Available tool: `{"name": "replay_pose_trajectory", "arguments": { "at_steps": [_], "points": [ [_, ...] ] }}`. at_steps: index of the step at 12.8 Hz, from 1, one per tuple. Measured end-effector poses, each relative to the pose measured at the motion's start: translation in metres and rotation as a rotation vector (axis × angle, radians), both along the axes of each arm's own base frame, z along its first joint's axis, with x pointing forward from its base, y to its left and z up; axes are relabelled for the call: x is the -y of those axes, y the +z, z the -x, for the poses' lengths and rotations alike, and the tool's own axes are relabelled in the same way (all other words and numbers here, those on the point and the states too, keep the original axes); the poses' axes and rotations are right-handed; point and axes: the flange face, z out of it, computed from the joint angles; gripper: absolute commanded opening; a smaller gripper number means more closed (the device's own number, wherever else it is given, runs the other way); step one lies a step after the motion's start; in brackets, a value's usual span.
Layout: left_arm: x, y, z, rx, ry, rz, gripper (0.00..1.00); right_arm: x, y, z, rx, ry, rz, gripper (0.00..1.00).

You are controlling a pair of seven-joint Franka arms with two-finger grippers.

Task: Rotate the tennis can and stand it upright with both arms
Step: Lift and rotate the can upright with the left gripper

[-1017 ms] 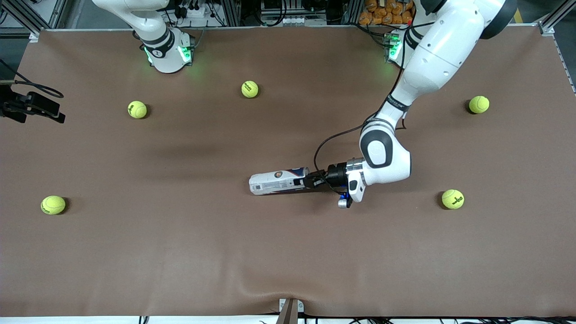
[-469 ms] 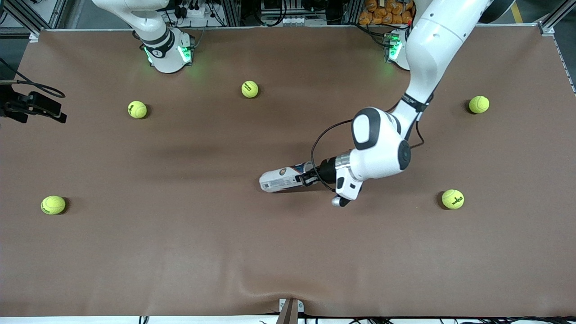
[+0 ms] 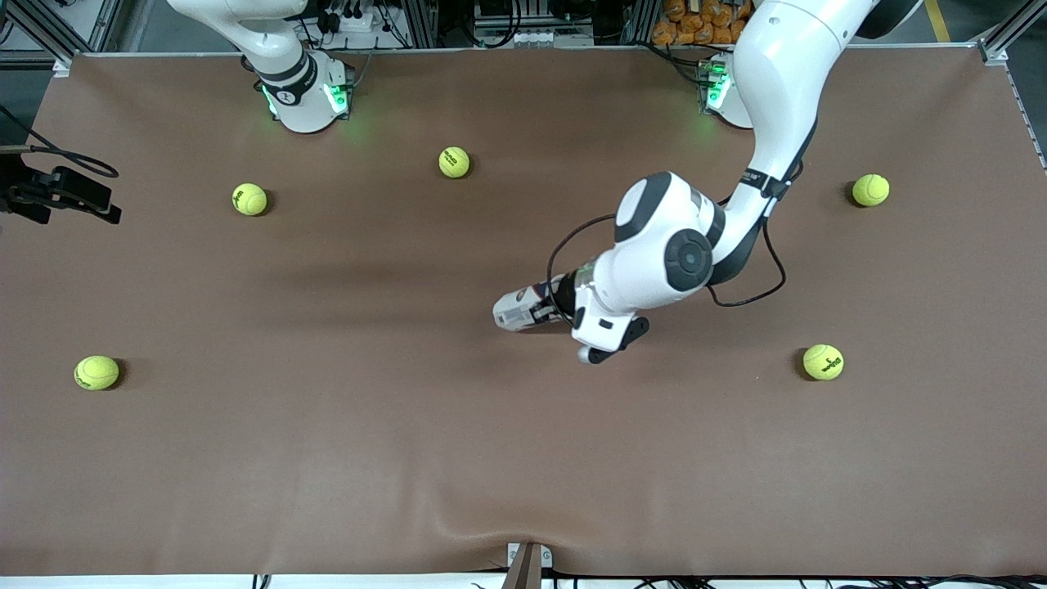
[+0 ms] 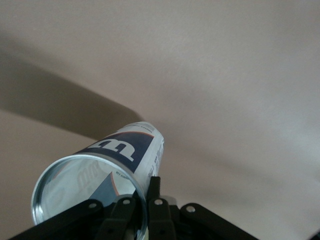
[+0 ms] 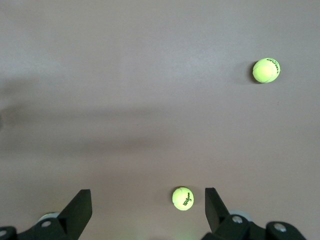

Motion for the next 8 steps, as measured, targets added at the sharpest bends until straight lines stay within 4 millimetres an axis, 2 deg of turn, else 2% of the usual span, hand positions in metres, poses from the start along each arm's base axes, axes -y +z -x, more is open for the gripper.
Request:
{"name": "replay_pose_trajectory", "arguments": {
  "at_steps": [5, 8],
  "points": [
    [0.038, 0.025, 0.024, 0.097, -0.101, -0.181, 0.00, 0.000, 0.000, 0.000, 0.000, 0.000, 0.000, 1.00],
    [0.057, 0.029, 0.032, 0.164, -0.124, -0.245, 0.00, 0.000, 0.000, 0.000, 0.000, 0.001, 0.000, 1.00]
  ]
}}
